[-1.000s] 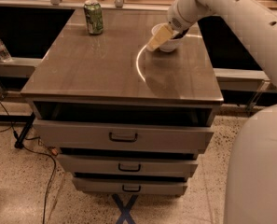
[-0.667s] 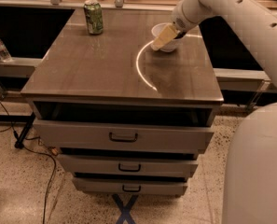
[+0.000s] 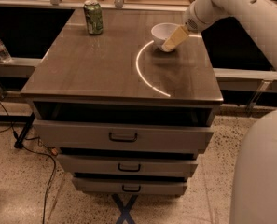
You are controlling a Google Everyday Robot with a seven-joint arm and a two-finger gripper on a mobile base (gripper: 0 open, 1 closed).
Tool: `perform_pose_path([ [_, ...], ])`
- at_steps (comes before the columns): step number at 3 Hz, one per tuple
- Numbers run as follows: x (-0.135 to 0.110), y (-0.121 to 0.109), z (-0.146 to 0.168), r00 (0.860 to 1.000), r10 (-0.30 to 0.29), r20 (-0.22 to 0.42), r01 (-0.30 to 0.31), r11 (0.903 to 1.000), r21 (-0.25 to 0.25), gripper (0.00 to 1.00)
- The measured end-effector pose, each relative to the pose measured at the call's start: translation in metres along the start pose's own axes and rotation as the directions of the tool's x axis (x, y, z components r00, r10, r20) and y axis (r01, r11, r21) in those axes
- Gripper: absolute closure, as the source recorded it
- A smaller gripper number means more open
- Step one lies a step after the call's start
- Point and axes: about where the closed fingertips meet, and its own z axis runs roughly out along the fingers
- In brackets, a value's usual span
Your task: Pick rxbar chocolate from white bowl and place on counter
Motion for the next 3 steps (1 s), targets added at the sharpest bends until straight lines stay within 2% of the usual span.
perform_pose_path([
  [1, 0.016, 0.004, -0.006, 1.0, 0.011, -0.027, -0.011, 0.9998, -0.017, 0.0],
  [2, 0.023, 0.016, -0.005, 0.999, 0.015, -0.035, -0.017, 0.9983, -0.056, 0.0],
  [3, 0.018, 0.021, -0.001, 1.0, 0.014, -0.019, -0.015, 0.9972, -0.073, 0.0],
])
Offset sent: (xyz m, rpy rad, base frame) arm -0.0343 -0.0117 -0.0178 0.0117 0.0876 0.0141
